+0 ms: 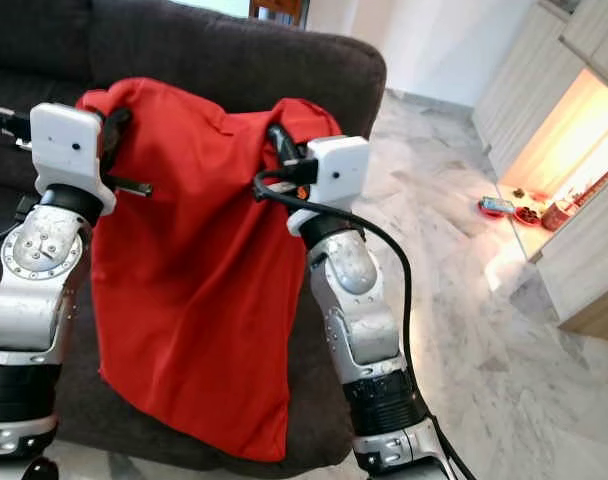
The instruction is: Move the pillow to the sofa from floor
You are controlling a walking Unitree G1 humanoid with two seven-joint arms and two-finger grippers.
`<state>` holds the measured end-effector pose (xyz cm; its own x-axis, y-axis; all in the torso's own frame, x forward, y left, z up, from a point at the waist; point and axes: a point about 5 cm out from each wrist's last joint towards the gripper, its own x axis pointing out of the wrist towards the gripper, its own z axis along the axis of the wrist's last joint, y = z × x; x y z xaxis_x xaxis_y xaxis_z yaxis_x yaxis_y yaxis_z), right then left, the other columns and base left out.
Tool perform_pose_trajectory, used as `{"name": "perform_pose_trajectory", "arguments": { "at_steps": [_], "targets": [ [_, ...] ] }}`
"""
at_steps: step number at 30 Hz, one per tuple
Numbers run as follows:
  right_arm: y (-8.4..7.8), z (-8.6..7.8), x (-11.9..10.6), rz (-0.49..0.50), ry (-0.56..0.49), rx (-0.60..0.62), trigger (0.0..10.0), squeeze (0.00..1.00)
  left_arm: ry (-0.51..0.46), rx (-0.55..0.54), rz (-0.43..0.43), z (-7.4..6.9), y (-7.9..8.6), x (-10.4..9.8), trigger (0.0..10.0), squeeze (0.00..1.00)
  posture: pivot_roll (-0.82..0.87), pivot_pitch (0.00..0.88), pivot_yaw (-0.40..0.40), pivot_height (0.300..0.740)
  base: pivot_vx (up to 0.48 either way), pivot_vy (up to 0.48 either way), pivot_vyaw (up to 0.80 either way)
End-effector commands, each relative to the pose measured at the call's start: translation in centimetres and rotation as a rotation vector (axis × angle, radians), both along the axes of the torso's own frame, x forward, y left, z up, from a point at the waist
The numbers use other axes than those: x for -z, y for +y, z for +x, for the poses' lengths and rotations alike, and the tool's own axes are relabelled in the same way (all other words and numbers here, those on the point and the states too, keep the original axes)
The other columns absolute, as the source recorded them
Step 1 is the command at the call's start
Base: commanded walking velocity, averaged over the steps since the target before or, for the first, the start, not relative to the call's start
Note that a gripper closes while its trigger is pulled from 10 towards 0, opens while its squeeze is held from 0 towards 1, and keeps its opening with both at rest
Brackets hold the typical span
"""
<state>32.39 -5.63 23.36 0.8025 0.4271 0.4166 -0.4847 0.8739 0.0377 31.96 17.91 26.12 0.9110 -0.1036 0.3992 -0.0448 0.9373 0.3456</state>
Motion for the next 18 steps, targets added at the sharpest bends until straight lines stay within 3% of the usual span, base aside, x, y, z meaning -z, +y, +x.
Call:
{"name": "perform_pose_trajectory", "arguments": {
  "at_steps": [1, 7, 18],
  "targets": [
    [0.2, -0.1, 0.3, -0.039, -0.001, -0.018, 10.0, 0.0, -0.002, 0.052, 0.018, -0.1, -1.1, -0.1, 10.0, 0.0, 0.18, 0.0, -0.172, 0.74, 0.0, 0.0, 0.0],
    [0.6, -0.2, 0.1, -0.027, -0.018, -0.027, 10.0, 0.0, 0.005, 0.009, 0.019, 0.1, -0.2, 0.1, 10.0, 0.0, 0.18, 0.0, -0.177, 0.74, 0.0, 0.0, 0.0],
    [1.4, 0.2, -2.6, -0.002, -0.115, -0.034, 10.0, 0.0, -0.021, -0.027, -0.008, -0.1, 0.3, -0.1, 10.0, 0.0, 0.18, 0.0, -0.187, 0.74, 0.0, 0.0, 0.0]
  ]
}}
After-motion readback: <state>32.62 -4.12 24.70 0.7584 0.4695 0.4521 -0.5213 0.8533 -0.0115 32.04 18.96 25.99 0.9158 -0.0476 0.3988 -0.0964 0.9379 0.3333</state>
